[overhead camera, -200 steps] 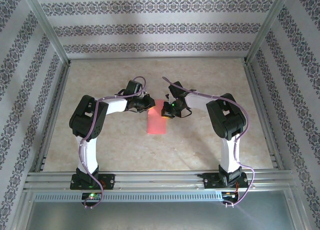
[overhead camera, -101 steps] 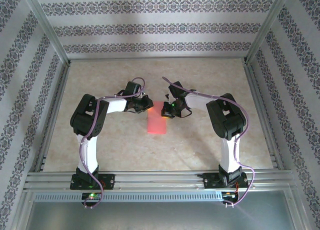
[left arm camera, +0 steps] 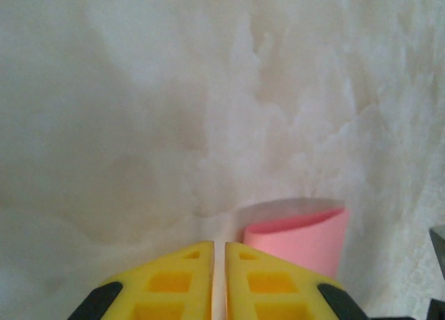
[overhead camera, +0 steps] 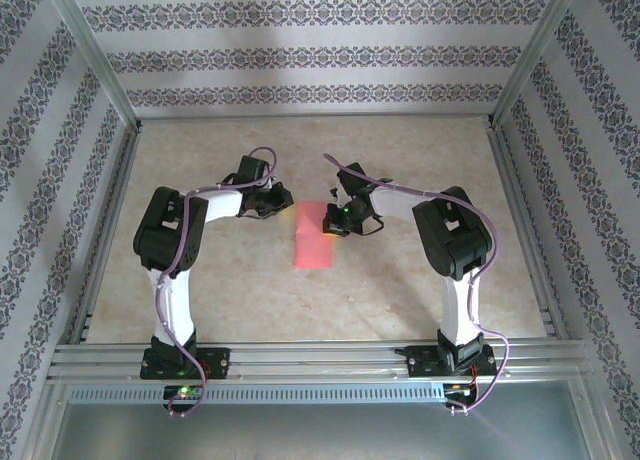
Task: Fold a paper plane with a square sheet of paper (pick it up from the middle)
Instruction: Fold the paper in half at the center of the table.
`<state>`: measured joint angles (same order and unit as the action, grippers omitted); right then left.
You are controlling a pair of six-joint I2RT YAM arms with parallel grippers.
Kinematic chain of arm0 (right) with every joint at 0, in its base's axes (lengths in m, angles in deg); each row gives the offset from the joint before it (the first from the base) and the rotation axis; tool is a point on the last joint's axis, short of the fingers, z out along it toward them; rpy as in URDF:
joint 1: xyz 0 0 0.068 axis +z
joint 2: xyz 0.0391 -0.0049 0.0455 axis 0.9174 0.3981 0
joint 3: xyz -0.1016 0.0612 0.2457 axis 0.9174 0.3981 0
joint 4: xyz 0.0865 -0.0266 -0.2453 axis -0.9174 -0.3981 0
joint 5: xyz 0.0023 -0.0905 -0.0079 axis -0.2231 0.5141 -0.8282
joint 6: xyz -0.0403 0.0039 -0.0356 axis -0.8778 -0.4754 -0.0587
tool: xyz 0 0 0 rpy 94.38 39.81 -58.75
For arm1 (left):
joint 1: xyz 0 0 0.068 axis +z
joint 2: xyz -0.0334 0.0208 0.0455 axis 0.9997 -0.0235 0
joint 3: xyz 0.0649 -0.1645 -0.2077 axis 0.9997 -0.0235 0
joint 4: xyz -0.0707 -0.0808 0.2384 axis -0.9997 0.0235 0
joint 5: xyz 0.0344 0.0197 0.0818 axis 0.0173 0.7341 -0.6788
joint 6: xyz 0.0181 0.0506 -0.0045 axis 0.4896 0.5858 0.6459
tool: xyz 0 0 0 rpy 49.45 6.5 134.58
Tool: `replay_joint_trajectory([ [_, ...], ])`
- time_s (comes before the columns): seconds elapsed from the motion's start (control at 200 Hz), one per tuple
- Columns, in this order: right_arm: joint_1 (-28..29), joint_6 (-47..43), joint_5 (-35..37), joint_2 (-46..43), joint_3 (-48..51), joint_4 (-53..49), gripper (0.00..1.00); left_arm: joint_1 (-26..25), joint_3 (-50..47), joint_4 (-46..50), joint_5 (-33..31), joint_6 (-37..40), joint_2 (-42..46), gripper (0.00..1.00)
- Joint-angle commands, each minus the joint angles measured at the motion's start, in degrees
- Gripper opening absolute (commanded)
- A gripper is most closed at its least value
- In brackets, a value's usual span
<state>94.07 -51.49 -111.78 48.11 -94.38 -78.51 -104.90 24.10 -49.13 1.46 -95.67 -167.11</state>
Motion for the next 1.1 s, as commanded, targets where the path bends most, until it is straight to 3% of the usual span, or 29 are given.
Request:
replay_joint_trajectory([
  [0.0,-0.46,-1.05,11.74,6.73,4.11,-11.95,0.06,-3.19,-2.41,-0.16,0.8,-1.08,5.17,0.12],
  [0.37,-0.37,-1.0,11.71,7.13,3.79,-12.3,0.06,-6.58,-4.96,-4.37,3.15,-6.11,3.12,0.11],
  [0.575,-0.37,-1.09,11.53,7.22,3.62,-12.39,0.06,-6.91,-9.57,-2.8,3.55,-4.17,5.66,0.11],
  [0.899,-0.55,-2.35,13.47,7.15,3.91,-13.18,0.06,-4.81,-5.33,5.4,-6.08,-3.23,3.33,0.12],
  [1.094,-0.64,-4.69,14.56,6.93,3.12,-13.97,0.06,-2.96,-0.18,10.09,-7.69,-0.78,2.43,0.16],
])
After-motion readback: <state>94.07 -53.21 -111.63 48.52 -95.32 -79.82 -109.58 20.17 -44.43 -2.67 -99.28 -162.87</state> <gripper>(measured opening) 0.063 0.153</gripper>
